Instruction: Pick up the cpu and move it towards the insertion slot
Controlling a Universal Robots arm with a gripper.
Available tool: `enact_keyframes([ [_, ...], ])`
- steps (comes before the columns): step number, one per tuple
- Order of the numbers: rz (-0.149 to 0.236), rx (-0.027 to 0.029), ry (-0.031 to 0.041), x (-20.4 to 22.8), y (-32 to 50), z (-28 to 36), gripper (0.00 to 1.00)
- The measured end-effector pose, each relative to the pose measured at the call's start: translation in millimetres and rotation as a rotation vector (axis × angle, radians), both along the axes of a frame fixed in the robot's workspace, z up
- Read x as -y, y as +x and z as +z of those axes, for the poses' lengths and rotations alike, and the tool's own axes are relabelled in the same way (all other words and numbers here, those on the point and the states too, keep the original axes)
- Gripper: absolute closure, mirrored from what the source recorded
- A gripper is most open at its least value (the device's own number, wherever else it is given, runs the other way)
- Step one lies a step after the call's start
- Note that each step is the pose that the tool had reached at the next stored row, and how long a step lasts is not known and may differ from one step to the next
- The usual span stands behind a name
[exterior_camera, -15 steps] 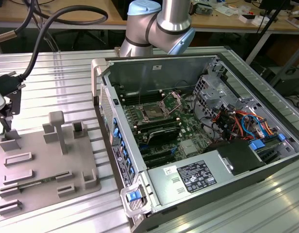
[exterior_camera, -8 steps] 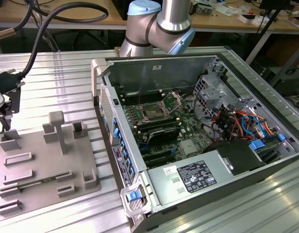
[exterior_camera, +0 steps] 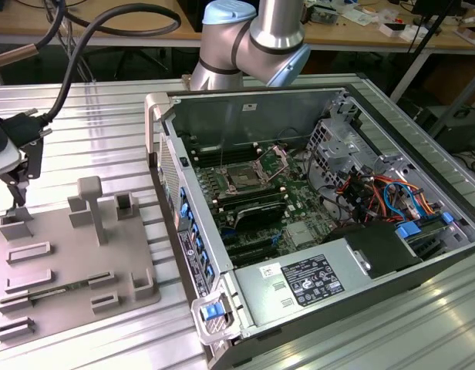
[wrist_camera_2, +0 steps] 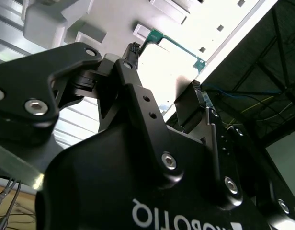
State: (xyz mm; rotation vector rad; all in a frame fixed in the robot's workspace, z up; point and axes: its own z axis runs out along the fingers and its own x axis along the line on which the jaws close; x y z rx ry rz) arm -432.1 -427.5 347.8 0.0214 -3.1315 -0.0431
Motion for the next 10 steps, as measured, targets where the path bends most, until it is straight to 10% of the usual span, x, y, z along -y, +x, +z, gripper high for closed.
enact_keyframes([
  [4, 0.0, -0.0003, -0.0034, 0.0, 8.8, 1.4, 0.45],
  [10, 0.0, -0.0001, -0.005, 0.0, 8.9, 21.4, 0.45],
])
